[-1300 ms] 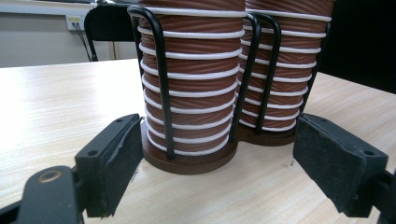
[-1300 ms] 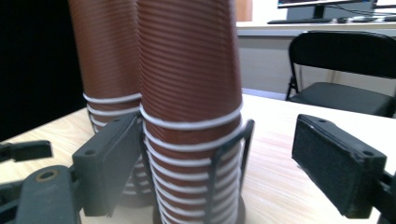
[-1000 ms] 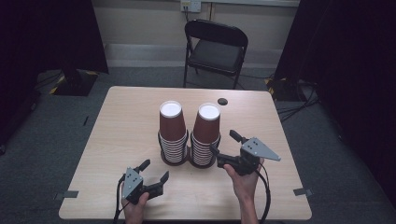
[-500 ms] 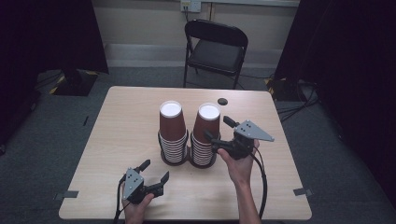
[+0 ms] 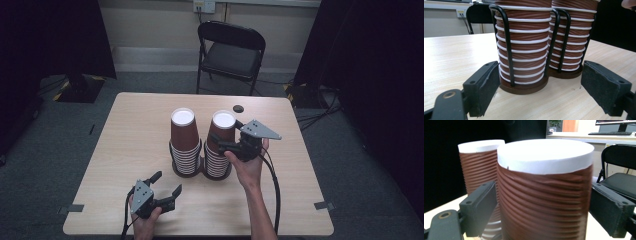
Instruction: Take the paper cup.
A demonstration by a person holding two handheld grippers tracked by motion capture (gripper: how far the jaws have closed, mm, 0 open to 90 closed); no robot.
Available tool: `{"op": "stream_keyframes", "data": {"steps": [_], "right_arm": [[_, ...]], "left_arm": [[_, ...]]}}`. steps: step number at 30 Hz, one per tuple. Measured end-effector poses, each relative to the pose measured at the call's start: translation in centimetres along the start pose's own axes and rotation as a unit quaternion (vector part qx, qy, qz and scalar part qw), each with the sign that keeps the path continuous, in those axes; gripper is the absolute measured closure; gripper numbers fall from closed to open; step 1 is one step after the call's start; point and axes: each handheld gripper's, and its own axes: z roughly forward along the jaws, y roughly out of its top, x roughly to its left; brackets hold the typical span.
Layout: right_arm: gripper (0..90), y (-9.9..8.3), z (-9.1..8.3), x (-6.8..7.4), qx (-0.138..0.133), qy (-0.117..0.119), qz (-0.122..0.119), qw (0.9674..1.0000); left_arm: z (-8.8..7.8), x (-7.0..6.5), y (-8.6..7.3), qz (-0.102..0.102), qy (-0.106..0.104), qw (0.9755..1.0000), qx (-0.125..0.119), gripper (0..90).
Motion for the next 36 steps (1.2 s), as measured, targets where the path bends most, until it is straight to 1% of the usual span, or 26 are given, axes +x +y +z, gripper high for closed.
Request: {"op": "stream_keyframes", "data": {"steps": [2,3,4,7,8,10,13,15,16,19,20,23,24,27,31,33,36], "right_arm": [[12.3,-0.1,0.2,-0.1,0.001,0.0,-0.003,1.0],[12.8,-0.2,0.5,-0.2,0.008,-0.001,0.002,1.0],[12.8,-0.3,0.9,-0.3,0.017,0.0,0.008,0.9998],[12.6,-0.6,1.2,-0.4,0.023,0.005,0.011,0.9997],[12.1,-0.9,1.4,-0.3,0.029,0.0,0.008,0.9996],[12.0,-1.1,1.6,-0.3,0.032,-0.001,0.011,0.9994],[11.8,-1.3,1.7,-0.3,0.031,-0.004,0.009,0.9995],[11.0,-1.5,1.8,-0.3,0.036,-0.002,0.009,0.9993],[10.7,-1.7,1.9,-0.3,0.04,-0.004,0.005,0.9992],[10.6,-1.8,1.9,-0.3,0.04,-0.005,0.005,0.9992],[10.4,-1.8,2.0,-0.3,0.04,-0.006,0.003,0.9992],[9.7,-2.0,2.2,-0.3,0.054,-0.011,0.002,0.9985],[9.7,-2.2,2.2,-0.3,0.053,-0.014,0.001,0.9985],[9.9,-2.1,2.2,-0.3,0.054,-0.014,0.0,0.9984],[10.9,-2.0,2.1,-0.4,0.051,-0.009,0.003,0.9986],[11.1,-1.9,2.1,-0.4,0.053,-0.011,-0.001,0.9985],[11.4,-1.7,2.1,-0.4,0.059,-0.008,-0.001,0.9982]], "left_arm": [[0.0,0.0,0.0,-0.001,-0.001,1.0,0.0,15.4],[0.0,0.0,0.0,0.001,-0.001,1.0,0.0,15.5],[0.0,0.0,0.0,-0.004,0.001,1.0,-0.002,15.7],[0.0,0.0,0.0,-0.004,-0.002,1.0,-0.003,15.9],[0.0,0.0,0.0,-0.003,-0.002,1.0,-0.004,15.9],[-0.1,0.0,0.0,-0.002,-0.001,1.0,-0.004,16.4],[-0.1,-0.1,0.0,-0.001,0.0,1.0,-0.005,17.8],[-0.1,-0.1,-0.1,0.001,0.0,1.0,-0.008,18.4],[-0.2,0.0,-0.1,0.004,-0.003,0.9999,-0.01,19.8],[-0.1,-0.1,-0.1,0.003,-0.003,1.0,-0.008,20.7],[-0.1,0.0,0.0,0.006,-0.006,1.0,-0.005,20.7],[-0.1,0.0,0.0,0.006,-0.011,0.9999,-0.003,20.6],[0.0,0.0,0.0,0.001,-0.013,0.9999,-0.002,20.5],[0.0,0.1,0.0,0.004,-0.016,0.9999,0.0,20.5],[0.0,0.1,0.0,0.0,-0.017,0.9999,0.002,19.7],[0.0,0.2,0.0,-0.001,-0.017,0.9998,0.003,18.9],[0.0,0.2,0.0,-0.004,-0.018,0.9998,0.001,17.5]]}}
